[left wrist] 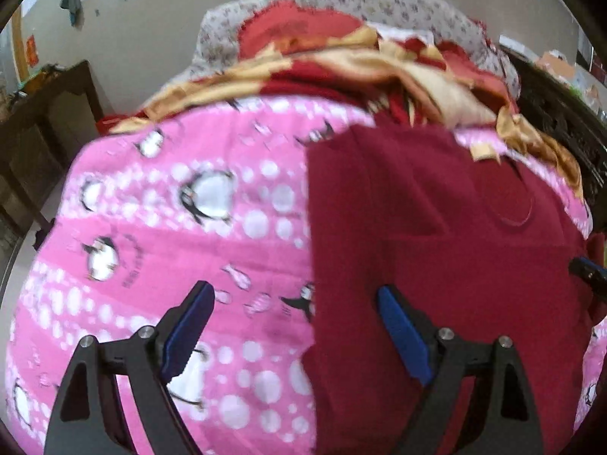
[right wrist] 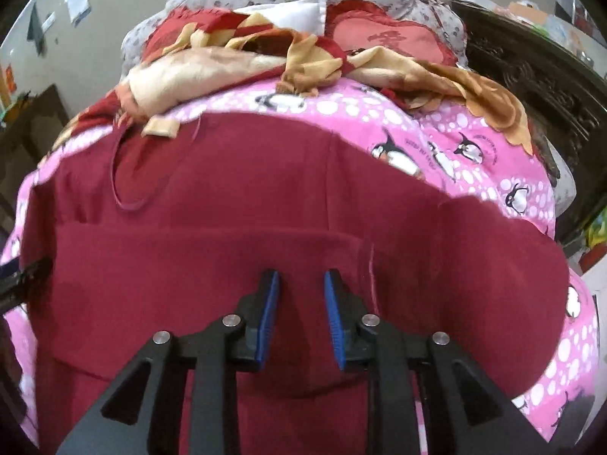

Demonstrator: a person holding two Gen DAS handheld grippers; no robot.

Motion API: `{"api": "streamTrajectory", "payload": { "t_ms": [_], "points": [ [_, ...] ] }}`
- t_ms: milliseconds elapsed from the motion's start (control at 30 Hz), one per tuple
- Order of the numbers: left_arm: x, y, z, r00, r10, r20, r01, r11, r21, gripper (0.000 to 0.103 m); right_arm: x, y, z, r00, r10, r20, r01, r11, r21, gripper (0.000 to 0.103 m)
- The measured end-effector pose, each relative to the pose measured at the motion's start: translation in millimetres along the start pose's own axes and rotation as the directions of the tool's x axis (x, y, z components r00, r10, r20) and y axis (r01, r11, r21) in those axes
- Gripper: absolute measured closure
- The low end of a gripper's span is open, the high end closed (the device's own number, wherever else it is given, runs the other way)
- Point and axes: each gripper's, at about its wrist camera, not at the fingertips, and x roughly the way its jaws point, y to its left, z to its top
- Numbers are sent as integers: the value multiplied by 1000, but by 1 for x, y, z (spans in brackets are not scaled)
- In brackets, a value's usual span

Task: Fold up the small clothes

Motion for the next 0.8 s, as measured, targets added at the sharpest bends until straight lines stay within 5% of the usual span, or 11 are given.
{"api": "streamTrajectory", "payload": {
  "t_ms": [200, 333, 400, 633, 800],
  "points": [
    [-1, 16, 15, 1000, 18, 10, -18, 998, -54, 11, -27, 4, -8, 999, 8, 36, -7, 1000, -20, 78],
    [32, 16, 16, 992, 95, -78, -98, 994, -45, 11, 3, 5, -18, 994, -84, -63, 80, 995, -61, 77],
    [36, 22, 14, 992, 77, -98, -84, 994, -65, 11, 4, 2, -19, 996, -68, -51, 65, 996, -54, 77],
    [2, 23, 7, 998, 51, -47, -54, 996, -65, 11, -34, 5, -23, 1000, -13, 1, 13, 999, -40, 77],
    [-25, 9, 3, 999, 33, -10, -33, 999, -41, 11, -10, 16, -43, 996, -38, -84, 30, 994, -102, 76]
  ]
}}
